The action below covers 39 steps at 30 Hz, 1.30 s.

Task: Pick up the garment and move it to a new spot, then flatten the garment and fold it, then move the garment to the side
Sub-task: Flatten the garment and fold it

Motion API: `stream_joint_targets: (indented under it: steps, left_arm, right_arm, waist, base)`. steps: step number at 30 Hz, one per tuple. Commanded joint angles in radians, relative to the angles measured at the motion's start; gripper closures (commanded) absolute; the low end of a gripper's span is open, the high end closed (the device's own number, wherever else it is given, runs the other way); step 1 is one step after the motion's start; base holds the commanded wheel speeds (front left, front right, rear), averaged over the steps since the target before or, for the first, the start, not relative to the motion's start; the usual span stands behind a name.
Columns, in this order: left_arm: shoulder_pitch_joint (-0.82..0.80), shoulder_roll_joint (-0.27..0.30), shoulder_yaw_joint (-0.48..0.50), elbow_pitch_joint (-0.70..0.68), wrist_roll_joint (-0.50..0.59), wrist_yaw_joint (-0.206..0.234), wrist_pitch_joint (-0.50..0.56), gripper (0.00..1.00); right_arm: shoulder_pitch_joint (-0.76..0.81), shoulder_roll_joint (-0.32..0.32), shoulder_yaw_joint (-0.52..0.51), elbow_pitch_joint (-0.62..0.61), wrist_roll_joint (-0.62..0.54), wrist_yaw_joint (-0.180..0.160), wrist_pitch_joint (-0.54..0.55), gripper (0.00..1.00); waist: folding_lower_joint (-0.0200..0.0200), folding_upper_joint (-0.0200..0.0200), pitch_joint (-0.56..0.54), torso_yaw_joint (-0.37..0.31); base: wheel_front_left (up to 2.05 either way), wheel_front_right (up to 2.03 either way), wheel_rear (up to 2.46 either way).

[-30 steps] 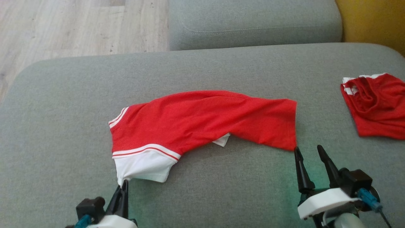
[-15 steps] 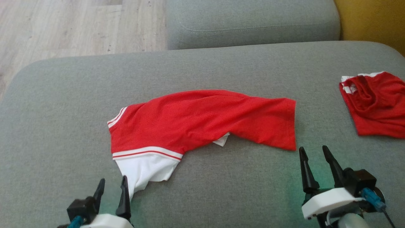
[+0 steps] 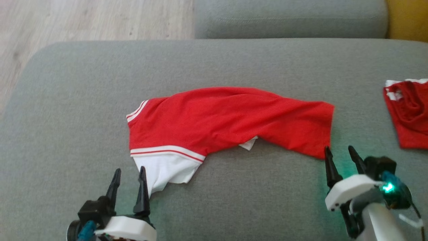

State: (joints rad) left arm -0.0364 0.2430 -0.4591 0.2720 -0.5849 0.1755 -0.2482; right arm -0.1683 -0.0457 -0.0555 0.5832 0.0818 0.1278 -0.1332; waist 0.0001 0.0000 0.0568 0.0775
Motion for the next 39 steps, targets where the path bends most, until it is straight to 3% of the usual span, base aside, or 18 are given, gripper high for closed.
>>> stream_joint_targets:
  steps: [1, 8, 9, 10, 11, 12, 21, 33, 34, 36, 37, 39]
  left_arm:
    - [-0.055, 0.005, 0.030, -0.036, 0.012, 0.001, -0.012, 0.00]
    - [-0.066, -0.005, 0.033, -0.039, 0.027, -0.007, -0.013, 0.00]
    - [-0.067, -0.004, 0.035, -0.038, 0.028, -0.007, -0.013, 0.00]
    - [-0.068, -0.003, 0.037, -0.037, 0.029, -0.008, -0.013, 0.00]
    - [-0.069, -0.002, 0.040, -0.036, 0.029, -0.008, -0.013, 0.00]
    - [-0.068, -0.002, 0.043, -0.036, 0.030, -0.008, -0.013, 0.00]
    - [-0.039, -0.013, 0.066, -0.043, 0.038, -0.002, -0.013, 0.00]
    - [-0.032, -0.027, 0.092, -0.048, 0.057, -0.015, -0.013, 0.00]
    - [-0.032, -0.026, 0.094, -0.050, 0.060, -0.016, -0.013, 0.00]
    - [-0.032, -0.027, 0.098, -0.053, 0.064, -0.016, -0.013, 0.00]
    - [-0.031, -0.027, 0.101, -0.054, 0.066, -0.015, -0.013, 0.00]
    - [-0.027, -0.027, 0.106, -0.055, 0.068, -0.014, -0.013, 0.00]
  right_arm:
    - [-0.056, -0.004, 0.014, 0.002, -0.011, 0.003, -0.001, 0.00]
    - [-0.154, -0.004, 0.002, 0.176, -0.024, 0.003, 0.008, 0.00]
    - [-0.164, -0.004, 0.007, 0.199, -0.020, 0.003, 0.012, 0.10]
    - [-0.173, -0.004, 0.013, 0.219, -0.011, 0.003, 0.015, 0.53]
    - [-0.180, -0.004, 0.018, 0.236, 0.001, 0.003, 0.015, 0.90]
    - [-0.187, -0.004, 0.025, 0.250, 0.014, 0.003, 0.014, 1.00]
    - [-0.160, -0.004, 0.083, 0.202, 0.116, 0.003, -0.017, 1.00]
    - [0.017, -0.004, 0.014, -0.046, 0.091, 0.003, 0.153, 1.00]
    - [0.027, -0.004, 0.010, -0.059, 0.091, 0.003, 0.159, 0.90]
    - [0.045, -0.004, -0.004, -0.082, 0.082, 0.003, 0.166, 0.20]
    - [0.054, -0.004, -0.013, -0.093, 0.080, 0.003, 0.164, 0.00]
    - [0.068, -0.004, -0.028, -0.113, 0.077, 0.003, 0.162, 0.00]
  waist:
    - [-0.0001, 0.0000, 0.018, 0.016]
    - [-0.0001, 0.0000, 0.044, 0.041]
    - [-0.0001, 0.0000, 0.046, 0.042]
    - [-0.0001, 0.0000, 0.047, 0.043]
    - [-0.0001, 0.0000, 0.047, 0.042]
    - [-0.0001, 0.0000, 0.046, 0.040]
    - [-0.0001, 0.0000, 0.019, -0.018]
    - [-0.0001, 0.0000, 0.026, -0.057]
    - [-0.0001, 0.0000, 0.026, -0.055]
    - [-0.0001, 0.0000, 0.025, -0.050]
    - [-0.0001, 0.0000, 0.023, -0.047]
    - [-0.0001, 0.0000, 0.020, -0.042]
  base:
    - [0.00, 0.00, 0.00]
    - [0.00, 0.00, 0.00]
    - [0.00, 0.00, 0.00]
    - [0.00, 0.00, 0.00]
    - [0.00, 0.00, 0.00]
    - [0.00, 0.00, 0.00]
    - [0.00, 0.00, 0.00]
    - [0.00, 0.00, 0.00]
    - [0.00, 0.00, 0.00]
    - [0.00, 0.00, 0.00]
    - [0.00, 0.00, 0.00]
    - [0.00, 0.00, 0.00]
